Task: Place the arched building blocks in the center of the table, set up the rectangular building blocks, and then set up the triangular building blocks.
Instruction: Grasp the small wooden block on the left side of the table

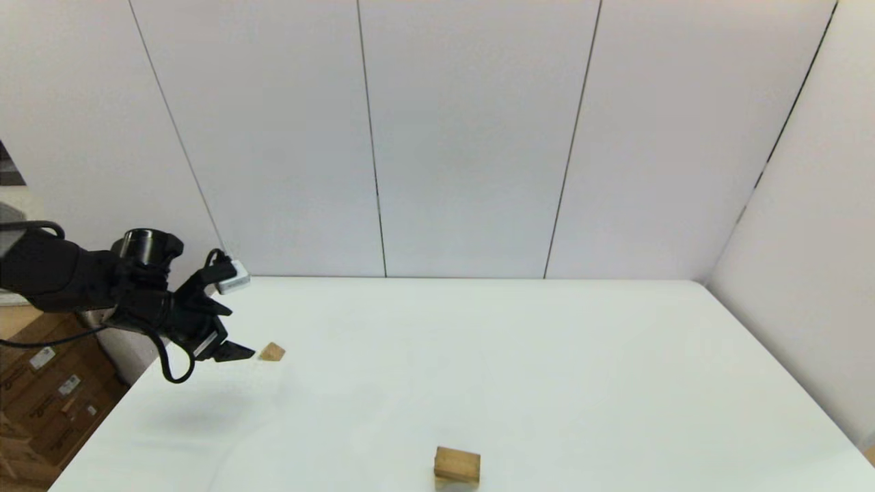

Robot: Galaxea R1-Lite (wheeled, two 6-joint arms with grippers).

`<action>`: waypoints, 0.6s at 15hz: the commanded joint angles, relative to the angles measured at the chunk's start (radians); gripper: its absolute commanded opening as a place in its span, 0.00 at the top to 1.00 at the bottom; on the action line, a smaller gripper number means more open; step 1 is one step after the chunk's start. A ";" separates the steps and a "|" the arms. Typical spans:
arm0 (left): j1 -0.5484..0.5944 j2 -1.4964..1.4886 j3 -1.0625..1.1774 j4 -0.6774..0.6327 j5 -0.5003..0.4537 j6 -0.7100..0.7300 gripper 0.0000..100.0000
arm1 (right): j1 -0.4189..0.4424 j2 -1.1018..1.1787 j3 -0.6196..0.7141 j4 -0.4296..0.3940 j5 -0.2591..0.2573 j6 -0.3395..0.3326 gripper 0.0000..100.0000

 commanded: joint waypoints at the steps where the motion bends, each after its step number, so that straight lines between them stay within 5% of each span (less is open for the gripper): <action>1: -0.024 0.074 -0.065 0.004 -0.002 0.015 0.00 | 0.000 0.000 0.000 0.001 0.001 -0.001 0.00; 9: -0.064 0.054 -0.056 0.039 -0.002 0.027 0.00 | 0.000 0.000 0.000 0.001 0.001 -0.001 0.00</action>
